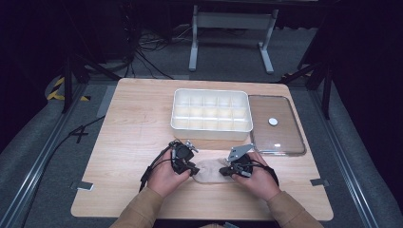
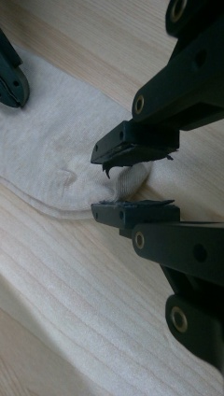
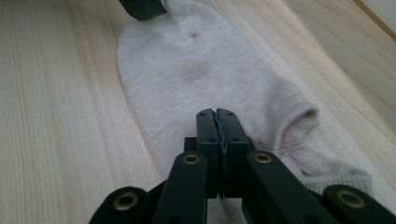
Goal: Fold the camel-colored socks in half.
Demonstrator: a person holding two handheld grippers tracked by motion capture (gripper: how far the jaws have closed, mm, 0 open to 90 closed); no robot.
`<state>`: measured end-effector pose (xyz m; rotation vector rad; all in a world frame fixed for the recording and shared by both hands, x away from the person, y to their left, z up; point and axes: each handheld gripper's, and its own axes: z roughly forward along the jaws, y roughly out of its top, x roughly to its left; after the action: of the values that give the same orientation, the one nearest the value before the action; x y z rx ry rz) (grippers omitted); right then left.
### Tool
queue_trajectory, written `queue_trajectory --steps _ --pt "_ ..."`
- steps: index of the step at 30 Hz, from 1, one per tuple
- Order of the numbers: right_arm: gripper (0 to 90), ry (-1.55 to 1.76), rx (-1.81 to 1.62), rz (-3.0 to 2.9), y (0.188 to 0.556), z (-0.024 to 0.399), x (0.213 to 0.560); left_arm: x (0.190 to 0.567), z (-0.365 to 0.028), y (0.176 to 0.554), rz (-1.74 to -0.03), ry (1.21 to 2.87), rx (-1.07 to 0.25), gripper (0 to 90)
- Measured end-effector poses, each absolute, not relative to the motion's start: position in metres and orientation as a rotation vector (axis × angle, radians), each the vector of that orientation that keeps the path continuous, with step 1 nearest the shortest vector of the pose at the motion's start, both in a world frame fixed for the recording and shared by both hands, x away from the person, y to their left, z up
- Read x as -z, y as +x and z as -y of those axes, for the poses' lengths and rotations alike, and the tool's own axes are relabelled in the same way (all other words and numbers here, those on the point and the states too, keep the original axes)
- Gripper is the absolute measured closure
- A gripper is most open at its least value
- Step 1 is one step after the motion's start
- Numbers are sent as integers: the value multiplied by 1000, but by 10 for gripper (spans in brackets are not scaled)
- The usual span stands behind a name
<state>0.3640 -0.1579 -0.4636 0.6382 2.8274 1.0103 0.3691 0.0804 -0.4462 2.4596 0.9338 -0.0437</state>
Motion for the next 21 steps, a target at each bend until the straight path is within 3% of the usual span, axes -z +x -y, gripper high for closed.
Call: queue_trajectory --steps 12,21 --pt "893 620 -988 -2821 363 157 463 450 -74 368 -940 2516 46 741" --pt "873 600 -970 -2821 360 155 460 451 -72 366 -918 2509 48 852"
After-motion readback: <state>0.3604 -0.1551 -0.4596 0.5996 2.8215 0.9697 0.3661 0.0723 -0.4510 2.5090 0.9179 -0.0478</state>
